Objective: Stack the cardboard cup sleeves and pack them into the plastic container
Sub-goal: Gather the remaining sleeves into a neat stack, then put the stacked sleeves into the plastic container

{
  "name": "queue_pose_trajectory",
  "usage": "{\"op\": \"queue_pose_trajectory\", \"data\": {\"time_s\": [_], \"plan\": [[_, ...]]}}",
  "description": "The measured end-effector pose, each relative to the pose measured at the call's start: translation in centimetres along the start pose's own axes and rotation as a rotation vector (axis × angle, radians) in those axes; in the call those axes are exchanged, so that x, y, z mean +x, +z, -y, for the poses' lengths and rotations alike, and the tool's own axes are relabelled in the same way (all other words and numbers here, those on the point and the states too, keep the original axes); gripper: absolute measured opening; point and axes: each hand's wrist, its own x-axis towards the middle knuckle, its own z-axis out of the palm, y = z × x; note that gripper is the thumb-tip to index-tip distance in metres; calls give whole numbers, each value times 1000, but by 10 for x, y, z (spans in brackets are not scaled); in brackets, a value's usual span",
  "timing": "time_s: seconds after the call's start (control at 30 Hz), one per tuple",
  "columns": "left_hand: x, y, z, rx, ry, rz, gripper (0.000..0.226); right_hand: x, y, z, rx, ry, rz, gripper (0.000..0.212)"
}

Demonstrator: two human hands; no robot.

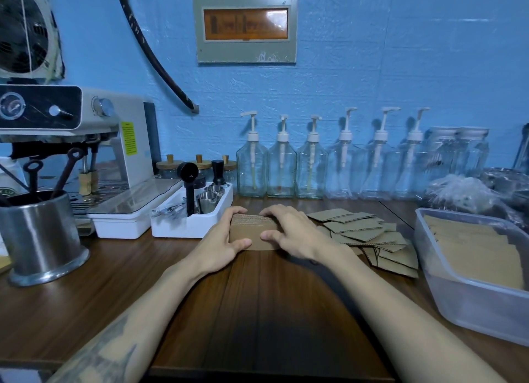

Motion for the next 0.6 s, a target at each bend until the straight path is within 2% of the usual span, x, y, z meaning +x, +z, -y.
{"op": "queue_pose_trajectory", "data": {"time_s": [0.1, 0.27, 0.5, 0.6], "plan": [[-3, 0, -6, -11, 12, -23, 60, -3, -12, 4, -49, -18, 47, 54], [-4, 8, -35, -68, 105, -36, 59, -20, -50, 12, -84, 35, 37, 46], [26, 53, -134, -142, 264, 62, 61, -84, -157, 0, -130, 225, -46, 38], [37, 87, -176, -262, 329, 119, 60, -120, -196, -12, -151, 293, -103, 34]]}}
